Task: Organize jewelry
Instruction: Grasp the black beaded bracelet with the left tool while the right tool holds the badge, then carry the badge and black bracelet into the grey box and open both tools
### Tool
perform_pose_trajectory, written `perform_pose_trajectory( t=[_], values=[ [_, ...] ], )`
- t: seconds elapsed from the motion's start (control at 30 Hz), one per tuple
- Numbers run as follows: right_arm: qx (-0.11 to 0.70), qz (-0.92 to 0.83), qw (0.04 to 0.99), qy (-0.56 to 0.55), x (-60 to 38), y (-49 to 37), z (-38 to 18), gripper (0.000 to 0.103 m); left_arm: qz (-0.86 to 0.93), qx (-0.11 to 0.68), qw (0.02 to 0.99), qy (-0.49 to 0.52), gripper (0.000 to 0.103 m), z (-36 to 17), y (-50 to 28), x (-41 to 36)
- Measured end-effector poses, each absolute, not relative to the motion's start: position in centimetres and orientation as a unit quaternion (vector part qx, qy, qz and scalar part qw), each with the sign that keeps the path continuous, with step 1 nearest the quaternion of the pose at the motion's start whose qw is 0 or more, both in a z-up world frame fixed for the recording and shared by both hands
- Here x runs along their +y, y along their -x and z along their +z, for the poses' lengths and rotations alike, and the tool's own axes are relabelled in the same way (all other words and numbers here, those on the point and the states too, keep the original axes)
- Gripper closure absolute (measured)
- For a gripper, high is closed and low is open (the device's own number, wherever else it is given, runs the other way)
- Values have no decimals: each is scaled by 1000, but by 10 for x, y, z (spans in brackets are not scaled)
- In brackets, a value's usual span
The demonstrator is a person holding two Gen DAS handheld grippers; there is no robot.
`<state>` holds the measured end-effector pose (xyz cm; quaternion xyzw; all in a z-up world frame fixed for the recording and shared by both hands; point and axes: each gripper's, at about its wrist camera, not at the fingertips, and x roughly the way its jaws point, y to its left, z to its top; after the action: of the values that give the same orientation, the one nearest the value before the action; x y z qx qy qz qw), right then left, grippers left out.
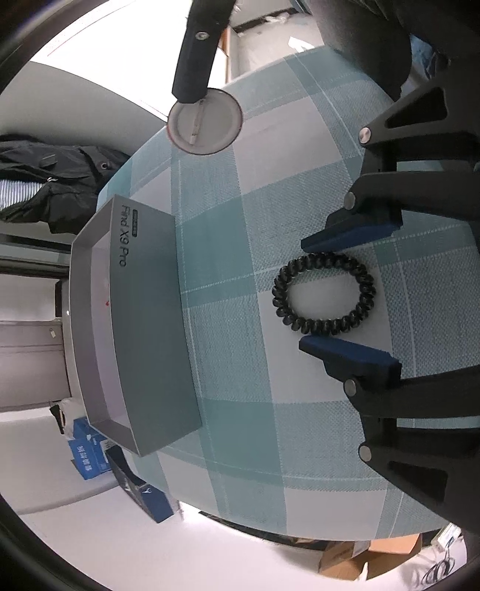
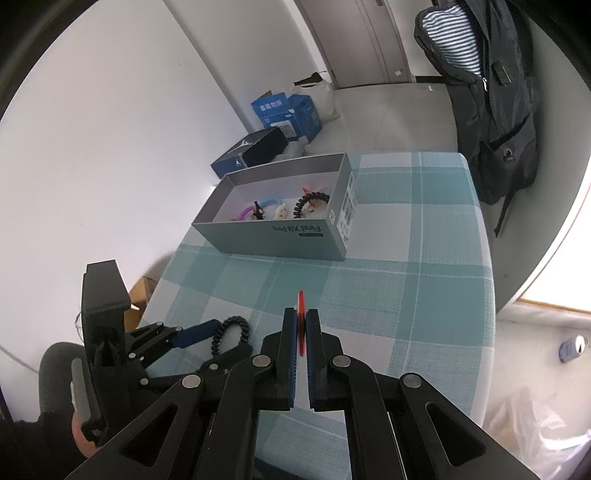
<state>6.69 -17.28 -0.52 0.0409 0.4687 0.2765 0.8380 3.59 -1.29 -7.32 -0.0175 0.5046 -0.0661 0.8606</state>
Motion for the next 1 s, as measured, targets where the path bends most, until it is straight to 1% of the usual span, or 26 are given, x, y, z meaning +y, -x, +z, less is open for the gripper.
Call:
perform_pose_trajectory(
  t=[0.4,0.67,1.0],
  values=[
    [466,283,838,-44,-170,-66,-2,99,-82,502,853,118,66,-71,-36,10],
    [460,292,838,-46,-165,-64,2,99,-85,486,858,143,66,-61,-35,16],
    [437,322,837,-62,-155,-63,20,99,-72,439,882,154,66,-29,-38,26]
  ],
)
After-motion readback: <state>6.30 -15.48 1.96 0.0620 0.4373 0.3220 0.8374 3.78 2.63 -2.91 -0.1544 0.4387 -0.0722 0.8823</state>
